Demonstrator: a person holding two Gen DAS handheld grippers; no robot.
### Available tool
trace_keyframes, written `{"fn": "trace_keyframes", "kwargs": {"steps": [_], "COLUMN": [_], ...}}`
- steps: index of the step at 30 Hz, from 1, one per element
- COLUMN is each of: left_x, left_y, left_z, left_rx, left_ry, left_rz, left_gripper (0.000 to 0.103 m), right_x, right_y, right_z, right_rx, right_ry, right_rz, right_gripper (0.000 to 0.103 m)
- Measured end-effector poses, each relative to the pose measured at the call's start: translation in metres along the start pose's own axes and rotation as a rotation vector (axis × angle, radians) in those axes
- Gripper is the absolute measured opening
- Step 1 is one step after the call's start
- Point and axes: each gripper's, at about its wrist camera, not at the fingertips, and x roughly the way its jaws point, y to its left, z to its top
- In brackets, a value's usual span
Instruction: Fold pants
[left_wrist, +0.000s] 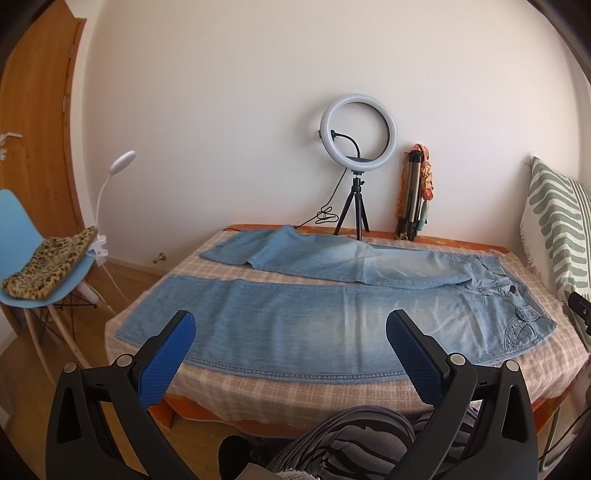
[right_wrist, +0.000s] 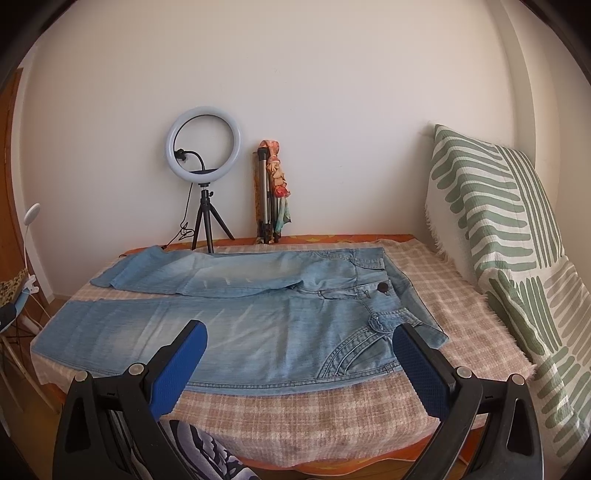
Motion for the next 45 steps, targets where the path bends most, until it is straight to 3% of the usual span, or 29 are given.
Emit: {"fn": "trace_keyframes", "kwargs": {"steps": [45], "left_x": [0.013], "left_y": [0.007], "left_z": [-0.001], "left_rx": [-0.009], "left_ry": [0.024], "left_rz": [0.007], "left_gripper": [0.103], "right_x": [0.006], "right_y": [0.005], "right_z": [-0.001], "right_rx": [-0.035], "right_ry": [0.008], "right_rz": [0.005], "right_gripper": [0.102]}}
